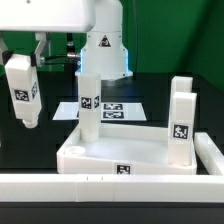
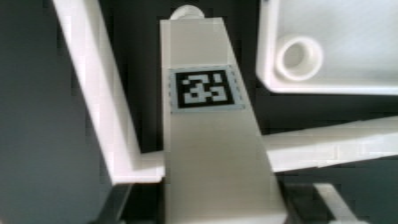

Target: Assemble desk

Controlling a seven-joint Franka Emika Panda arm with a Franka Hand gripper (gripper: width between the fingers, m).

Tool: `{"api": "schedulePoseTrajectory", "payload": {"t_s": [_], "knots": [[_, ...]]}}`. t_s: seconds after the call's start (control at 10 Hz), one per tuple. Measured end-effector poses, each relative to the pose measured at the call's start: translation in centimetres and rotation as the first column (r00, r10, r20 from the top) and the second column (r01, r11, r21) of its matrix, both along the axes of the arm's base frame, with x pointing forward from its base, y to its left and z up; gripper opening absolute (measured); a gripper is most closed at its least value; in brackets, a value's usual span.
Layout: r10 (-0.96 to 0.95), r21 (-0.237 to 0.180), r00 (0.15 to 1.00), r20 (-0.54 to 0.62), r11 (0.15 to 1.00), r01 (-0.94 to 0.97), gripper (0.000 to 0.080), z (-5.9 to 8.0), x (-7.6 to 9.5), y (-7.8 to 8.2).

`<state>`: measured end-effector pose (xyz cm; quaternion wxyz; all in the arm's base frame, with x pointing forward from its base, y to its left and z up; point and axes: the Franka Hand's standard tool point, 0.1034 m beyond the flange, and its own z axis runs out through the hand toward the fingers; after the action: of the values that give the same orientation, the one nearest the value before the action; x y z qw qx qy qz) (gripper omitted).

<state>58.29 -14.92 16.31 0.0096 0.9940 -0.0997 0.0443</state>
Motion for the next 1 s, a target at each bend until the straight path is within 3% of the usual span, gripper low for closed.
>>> {"api": "schedulePoseTrajectory", "payload": {"t_s": [0.2, 0.4, 0.6, 1.0], "knots": [[0.009, -0.068, 0.989, 0.145, 0.998, 0.001, 0.0292, 0.1, 0.4, -0.5], [-0.031, -0.038, 0.976, 0.214, 0.998, 0.04, 0.0292, 0.9, 1.0, 1.4], [-0.078, 0.018, 0.972, 0.223, 0.997, 0.076, 0.0292, 0.4, 1.1, 3.6], [-0.072, 0.013, 0.971, 0.228, 0.997, 0.071, 0.0292, 0.3, 1.2, 3.7]]}}
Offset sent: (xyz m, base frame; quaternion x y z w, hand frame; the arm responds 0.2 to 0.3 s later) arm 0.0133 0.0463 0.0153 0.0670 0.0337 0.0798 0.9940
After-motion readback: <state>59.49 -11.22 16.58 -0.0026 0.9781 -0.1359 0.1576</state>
